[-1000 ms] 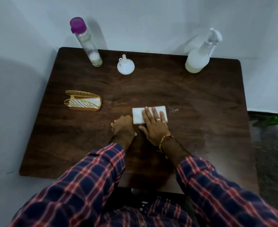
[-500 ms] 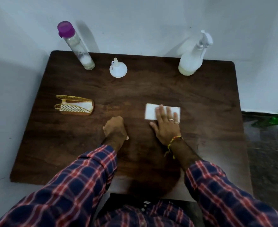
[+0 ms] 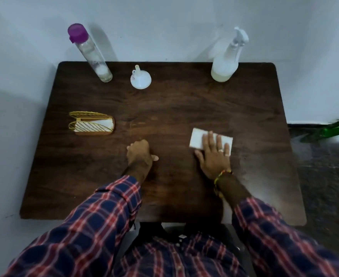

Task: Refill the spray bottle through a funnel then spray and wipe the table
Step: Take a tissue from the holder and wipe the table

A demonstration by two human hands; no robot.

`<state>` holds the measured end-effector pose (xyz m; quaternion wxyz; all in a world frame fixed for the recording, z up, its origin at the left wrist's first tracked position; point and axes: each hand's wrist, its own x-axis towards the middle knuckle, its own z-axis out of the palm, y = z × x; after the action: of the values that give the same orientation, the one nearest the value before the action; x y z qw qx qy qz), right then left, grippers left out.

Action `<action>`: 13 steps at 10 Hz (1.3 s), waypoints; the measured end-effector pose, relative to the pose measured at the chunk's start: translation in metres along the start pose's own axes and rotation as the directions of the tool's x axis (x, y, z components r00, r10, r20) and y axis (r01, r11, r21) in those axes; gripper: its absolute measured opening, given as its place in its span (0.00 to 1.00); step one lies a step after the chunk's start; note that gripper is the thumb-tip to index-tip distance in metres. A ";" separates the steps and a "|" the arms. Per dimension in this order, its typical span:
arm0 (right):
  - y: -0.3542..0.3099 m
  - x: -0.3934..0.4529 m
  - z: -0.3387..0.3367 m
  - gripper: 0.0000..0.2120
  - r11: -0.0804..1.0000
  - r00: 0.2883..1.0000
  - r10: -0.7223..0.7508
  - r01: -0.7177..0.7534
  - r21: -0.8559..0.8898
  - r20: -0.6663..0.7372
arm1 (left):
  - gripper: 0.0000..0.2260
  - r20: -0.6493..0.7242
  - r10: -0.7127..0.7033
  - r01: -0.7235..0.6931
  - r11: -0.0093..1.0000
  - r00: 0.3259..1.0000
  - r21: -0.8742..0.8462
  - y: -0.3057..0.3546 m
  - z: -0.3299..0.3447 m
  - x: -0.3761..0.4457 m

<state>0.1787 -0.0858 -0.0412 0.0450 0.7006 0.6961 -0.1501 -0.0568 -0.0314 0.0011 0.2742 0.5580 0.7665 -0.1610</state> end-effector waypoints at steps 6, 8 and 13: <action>-0.018 -0.096 0.031 0.38 0.971 0.972 0.234 -0.235 0.051 0.020 | 0.27 -0.163 0.473 -0.459 0.881 0.866 0.117 -0.053 0.094 -0.096; -0.114 -0.159 0.070 0.36 0.983 0.983 -0.185 0.185 -0.009 0.010 | 0.25 -0.222 0.501 -0.477 0.865 0.836 0.157 -0.069 0.088 -0.080; -0.156 -0.105 0.060 0.34 0.984 0.984 -0.178 0.177 0.021 0.015 | 0.24 -0.300 0.288 -0.315 0.948 0.909 -0.046 -0.116 0.066 -0.068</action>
<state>0.0174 -0.1995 -0.0472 0.0304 0.6349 0.7539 -0.1660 -0.1351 -0.1584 -0.0178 0.2063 0.6739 0.7095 0.0028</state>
